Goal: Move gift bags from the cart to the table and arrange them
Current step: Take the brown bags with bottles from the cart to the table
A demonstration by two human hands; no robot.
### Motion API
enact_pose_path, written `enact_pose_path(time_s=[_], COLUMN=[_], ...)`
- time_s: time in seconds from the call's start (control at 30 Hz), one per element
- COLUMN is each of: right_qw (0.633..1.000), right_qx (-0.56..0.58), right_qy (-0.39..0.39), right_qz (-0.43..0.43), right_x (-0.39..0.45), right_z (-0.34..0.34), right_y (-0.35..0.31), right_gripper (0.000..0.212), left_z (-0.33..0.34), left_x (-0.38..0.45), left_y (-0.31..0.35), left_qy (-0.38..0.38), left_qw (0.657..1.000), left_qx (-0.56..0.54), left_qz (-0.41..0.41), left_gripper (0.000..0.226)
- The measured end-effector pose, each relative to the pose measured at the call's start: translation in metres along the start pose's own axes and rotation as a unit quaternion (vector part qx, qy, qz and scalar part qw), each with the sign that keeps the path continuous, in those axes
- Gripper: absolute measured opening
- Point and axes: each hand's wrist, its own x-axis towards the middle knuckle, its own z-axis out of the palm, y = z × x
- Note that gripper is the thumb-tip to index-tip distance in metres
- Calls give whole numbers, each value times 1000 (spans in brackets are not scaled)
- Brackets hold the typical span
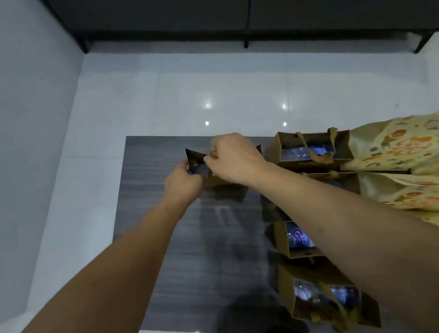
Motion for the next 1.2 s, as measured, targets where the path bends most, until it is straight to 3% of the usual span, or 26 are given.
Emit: enact_pose_path(time_s=[0.43, 0.63, 0.93, 1.2], right_qw=[999, 998, 990, 943], right_qx=[13, -39, -78, -129], right_qy=[29, 54, -49, -146], right_qz=[24, -13, -110, -269], right_x=[50, 27, -26, -113], right_z=[14, 21, 68, 118], right_y=[38, 28, -44, -145], right_gripper=[18, 55, 65, 68], left_z=[21, 0, -54, -91], left_x=[46, 22, -57, -204], left_y=[16, 3, -74, -178], left_qy=[-42, 11, 106, 223], left_qw=[999, 1000, 992, 966], left_qx=[-28, 1, 56, 25], left_qz=[-7, 2, -26, -127], left_gripper=[53, 58, 56, 54])
